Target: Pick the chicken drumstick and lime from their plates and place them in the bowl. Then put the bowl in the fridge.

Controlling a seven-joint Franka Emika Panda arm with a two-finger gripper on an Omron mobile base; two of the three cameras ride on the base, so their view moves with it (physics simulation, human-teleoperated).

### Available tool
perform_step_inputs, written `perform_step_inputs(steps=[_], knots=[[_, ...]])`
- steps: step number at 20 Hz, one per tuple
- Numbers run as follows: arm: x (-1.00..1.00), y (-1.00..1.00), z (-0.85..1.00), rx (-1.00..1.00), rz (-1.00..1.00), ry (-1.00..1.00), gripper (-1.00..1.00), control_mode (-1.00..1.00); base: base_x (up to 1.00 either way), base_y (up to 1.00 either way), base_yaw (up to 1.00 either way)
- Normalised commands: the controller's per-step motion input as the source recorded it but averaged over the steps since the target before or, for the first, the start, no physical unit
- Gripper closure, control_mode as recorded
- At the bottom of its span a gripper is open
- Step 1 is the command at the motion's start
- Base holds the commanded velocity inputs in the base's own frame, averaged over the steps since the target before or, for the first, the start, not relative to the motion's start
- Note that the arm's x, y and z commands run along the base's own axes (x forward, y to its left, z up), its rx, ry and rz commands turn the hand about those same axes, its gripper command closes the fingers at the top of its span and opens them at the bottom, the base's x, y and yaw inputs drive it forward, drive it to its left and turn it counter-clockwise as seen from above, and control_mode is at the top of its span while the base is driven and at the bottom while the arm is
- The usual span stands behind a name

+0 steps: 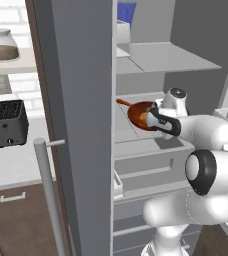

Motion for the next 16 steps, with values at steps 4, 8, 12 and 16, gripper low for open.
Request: perform_step_inputs(steps=[4,8,12,16], knots=[[0.36,0.0,0.0,0.0,0.0,-0.05,-1.0,-1.0,0.0,0.0,0.0],[0.03,0.0,0.24,0.0,-0.02,-0.15,-1.0,-1.0,0.0,0.0,0.0],[-0.41,0.0,0.62,0.0,-0.07,-0.2,-1.0,-1.0,0.0,0.0,0.0],[-0.96,0.05,0.72,0.05,-0.19,-0.03,-1.0,-1.0,0.0,0.0,0.0]])
